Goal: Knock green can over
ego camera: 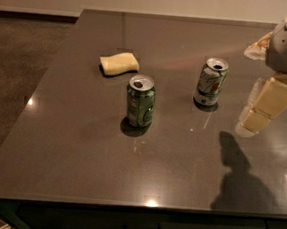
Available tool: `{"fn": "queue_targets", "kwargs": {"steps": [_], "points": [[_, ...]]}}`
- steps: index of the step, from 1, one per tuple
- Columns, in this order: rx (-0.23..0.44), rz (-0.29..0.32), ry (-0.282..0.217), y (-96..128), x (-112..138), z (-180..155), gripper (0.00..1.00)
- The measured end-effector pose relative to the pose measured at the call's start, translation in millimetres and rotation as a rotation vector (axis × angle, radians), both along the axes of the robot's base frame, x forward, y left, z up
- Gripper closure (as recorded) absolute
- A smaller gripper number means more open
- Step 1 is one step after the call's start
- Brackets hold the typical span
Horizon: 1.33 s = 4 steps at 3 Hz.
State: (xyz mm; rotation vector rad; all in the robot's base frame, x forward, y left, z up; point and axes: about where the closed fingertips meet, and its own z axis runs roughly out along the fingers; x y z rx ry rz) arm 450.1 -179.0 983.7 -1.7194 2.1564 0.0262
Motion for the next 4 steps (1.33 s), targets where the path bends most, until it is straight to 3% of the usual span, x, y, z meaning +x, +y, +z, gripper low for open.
{"fn": "queue_targets", "kwargs": {"steps": [2, 4], "points": [[0.065, 0.079, -0.009, 77.2, 17.1, -8.3, 0.00], [0.158, 0.077, 0.048, 136.0, 36.6, -33.5, 0.00]]}}
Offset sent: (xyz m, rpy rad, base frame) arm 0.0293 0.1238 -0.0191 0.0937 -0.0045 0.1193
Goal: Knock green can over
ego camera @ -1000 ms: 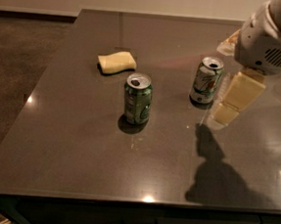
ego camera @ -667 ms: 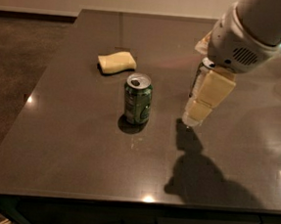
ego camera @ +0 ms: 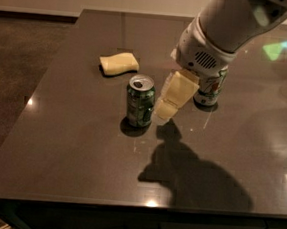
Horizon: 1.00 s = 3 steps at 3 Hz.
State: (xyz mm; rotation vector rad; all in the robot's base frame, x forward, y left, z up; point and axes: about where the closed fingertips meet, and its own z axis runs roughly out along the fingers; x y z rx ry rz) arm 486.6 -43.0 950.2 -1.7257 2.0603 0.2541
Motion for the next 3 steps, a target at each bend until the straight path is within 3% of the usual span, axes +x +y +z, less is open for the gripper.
{"fn": "queue_targets", "kwargs": {"steps": [2, 3], "points": [[0.124, -0.021, 0.056, 34.1, 11.5, -26.2, 0.00], [0.191, -0.023, 0.041, 43.7, 13.3, -34.8, 0.00]]}}
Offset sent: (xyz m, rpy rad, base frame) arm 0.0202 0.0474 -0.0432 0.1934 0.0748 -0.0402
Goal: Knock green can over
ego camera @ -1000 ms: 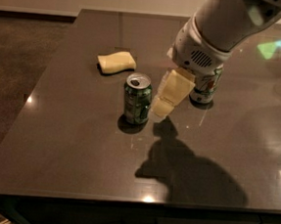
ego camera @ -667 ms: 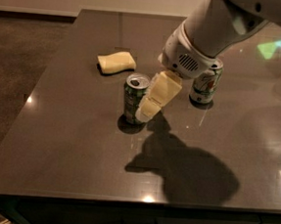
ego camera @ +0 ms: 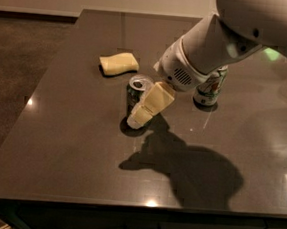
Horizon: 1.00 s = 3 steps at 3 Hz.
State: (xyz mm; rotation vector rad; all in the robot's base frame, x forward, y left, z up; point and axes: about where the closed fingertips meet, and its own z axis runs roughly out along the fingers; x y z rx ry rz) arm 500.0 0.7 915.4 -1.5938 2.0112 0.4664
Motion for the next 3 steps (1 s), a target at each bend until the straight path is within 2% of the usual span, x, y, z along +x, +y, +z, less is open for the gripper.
{"fn": "queue_targets", "kwargs": {"steps": [1, 2, 3], "points": [[0.040, -0.009, -0.028, 4.4, 6.5, -6.8, 0.00], [0.069, -0.017, -0.041, 6.4, 11.2, -11.4, 0.19], [0.092, -0.019, -0.043, 6.7, 13.7, -11.9, 0.42]]}}
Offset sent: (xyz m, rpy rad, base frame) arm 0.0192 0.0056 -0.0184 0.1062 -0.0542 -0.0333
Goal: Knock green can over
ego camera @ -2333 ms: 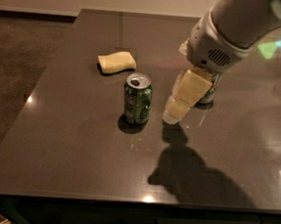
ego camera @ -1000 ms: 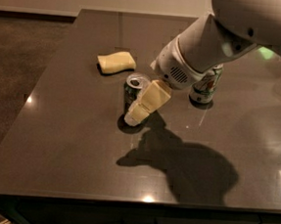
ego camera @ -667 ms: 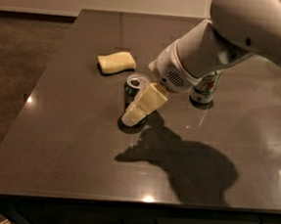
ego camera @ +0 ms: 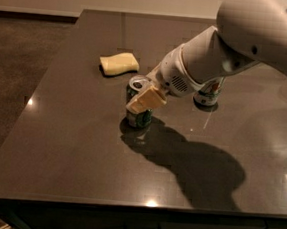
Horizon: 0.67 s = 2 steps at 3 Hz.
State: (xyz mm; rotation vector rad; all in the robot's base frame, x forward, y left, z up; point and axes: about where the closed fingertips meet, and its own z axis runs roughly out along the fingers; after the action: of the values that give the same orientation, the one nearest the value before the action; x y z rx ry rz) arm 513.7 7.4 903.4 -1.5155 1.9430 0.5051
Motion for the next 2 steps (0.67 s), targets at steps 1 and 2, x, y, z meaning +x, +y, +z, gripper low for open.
{"fn": "queue_targets", "kwargs": {"steps": [1, 2], "points": [[0.027, -0.002, 0.008, -5.1, 0.8, 7.6, 0.65], [0.006, 0.005, 0.010, -16.0, 10.7, 20.7, 0.88]]}}
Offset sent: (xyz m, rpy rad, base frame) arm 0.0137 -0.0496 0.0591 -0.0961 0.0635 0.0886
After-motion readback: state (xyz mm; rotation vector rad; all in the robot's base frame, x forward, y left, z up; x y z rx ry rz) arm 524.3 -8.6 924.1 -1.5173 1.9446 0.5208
